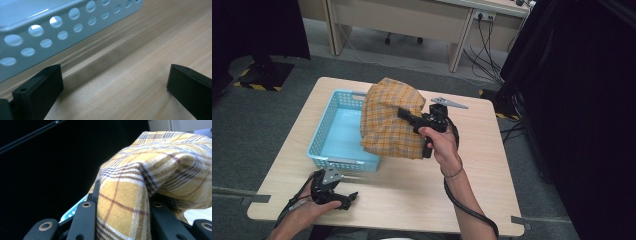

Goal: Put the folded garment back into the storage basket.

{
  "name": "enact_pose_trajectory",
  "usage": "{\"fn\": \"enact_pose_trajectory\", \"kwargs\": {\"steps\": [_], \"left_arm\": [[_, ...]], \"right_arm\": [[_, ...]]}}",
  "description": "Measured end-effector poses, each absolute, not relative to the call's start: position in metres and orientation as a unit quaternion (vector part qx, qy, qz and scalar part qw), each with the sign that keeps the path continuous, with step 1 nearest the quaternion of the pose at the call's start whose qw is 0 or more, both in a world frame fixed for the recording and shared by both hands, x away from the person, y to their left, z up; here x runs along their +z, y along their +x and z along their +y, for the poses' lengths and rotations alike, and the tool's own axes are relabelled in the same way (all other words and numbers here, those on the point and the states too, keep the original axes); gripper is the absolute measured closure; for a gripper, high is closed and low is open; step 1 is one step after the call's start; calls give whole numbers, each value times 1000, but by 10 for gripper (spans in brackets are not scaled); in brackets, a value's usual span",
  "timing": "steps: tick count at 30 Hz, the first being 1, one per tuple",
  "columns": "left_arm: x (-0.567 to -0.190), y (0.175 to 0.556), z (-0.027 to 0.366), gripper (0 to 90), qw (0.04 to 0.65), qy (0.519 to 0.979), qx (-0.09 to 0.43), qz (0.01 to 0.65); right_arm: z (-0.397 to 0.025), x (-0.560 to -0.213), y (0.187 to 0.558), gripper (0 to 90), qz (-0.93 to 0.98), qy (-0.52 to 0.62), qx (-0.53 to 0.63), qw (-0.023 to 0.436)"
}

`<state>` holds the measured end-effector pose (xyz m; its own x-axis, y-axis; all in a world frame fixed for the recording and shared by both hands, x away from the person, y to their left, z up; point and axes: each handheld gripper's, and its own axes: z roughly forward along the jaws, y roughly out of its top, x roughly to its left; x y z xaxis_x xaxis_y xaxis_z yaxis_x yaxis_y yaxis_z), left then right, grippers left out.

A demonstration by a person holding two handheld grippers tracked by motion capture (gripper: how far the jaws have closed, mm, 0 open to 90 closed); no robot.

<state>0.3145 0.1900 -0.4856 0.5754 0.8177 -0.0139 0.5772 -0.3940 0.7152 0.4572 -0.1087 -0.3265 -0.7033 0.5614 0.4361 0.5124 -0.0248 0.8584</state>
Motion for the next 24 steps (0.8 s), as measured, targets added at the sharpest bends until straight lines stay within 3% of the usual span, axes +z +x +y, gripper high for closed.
{"fn": "enact_pose_trajectory", "kwargs": {"steps": [24], "left_arm": [[-486,314,190,0,348,817,173,427]], "right_arm": [[-28,-336,467,709,725,381,574,4]]}}
